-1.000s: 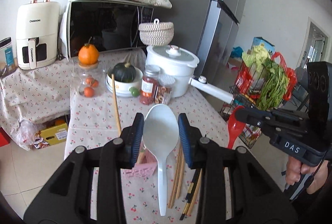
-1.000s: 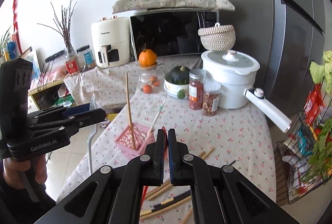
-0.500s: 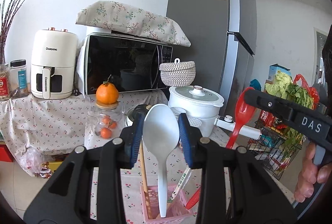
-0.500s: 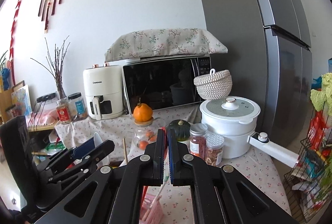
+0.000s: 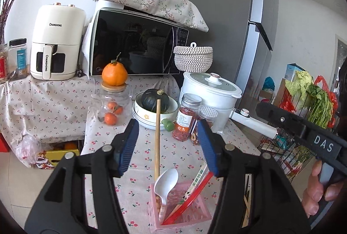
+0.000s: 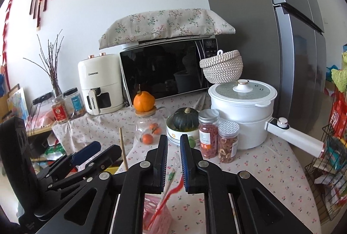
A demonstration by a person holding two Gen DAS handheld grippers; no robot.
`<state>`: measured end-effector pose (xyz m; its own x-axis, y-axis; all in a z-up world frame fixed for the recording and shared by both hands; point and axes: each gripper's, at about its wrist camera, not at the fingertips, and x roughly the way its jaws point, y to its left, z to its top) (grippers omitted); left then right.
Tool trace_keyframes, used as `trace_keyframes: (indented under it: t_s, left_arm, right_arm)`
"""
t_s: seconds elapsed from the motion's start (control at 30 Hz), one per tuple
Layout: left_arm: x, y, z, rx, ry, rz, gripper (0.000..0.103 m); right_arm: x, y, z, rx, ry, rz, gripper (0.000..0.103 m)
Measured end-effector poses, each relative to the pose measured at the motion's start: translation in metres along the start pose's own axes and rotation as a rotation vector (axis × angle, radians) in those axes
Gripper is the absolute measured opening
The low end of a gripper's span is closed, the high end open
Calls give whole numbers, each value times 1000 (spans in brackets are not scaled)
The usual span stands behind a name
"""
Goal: Organize utensils
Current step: 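Lift both spoons and lower them into the pink basket, opening both grippers, then withdraw both grippers from the basket back over the remaining chopsticks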
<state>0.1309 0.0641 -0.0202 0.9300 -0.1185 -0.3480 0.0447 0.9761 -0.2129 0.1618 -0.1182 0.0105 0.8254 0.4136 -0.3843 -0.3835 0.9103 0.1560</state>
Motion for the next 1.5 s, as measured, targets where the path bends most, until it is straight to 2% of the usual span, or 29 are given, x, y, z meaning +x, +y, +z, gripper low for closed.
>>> trace_keyframes:
  t_s: [0.07,0.13,0.27,0.33,0.4,0.53,0.87,1.13,1.33,1.5]
  left_arm:
    - [-1,1,0,-10,26,-4,63]
    - [-4,1,0,-21,53,-3,69]
    - [-8,1,0,-44,110,-8,81]
    - [-11,0,0,-48,145,-6,87]
    - [-12,-3,0,-35,195,6,93]
    - [-19,-9,-3,-3,251,31,97]
    - [-22,-24,-27,39,404,59,99]
    - [-20,-35,-48,57,496,27,102]
    - [-16,-48,-63,94,540,6,102]
    - [-11,-54,-74,108,582,-9,102]
  right_arm:
    - [-5,-6,3,24,-6,5,21]
    - [-12,-11,5,39,-14,7,38]
    - [-22,-18,10,53,-9,15,51]
    - [-27,-23,11,62,3,14,66]
    - [-30,-29,9,76,21,16,73]
    - [-36,-41,4,86,70,-4,84]
    - [-47,-63,-25,39,203,-68,91]
    - [-44,-77,-50,15,310,-92,91]
    - [-22,-97,-74,86,462,-117,91]
    - [5,-112,-103,126,628,-154,91]
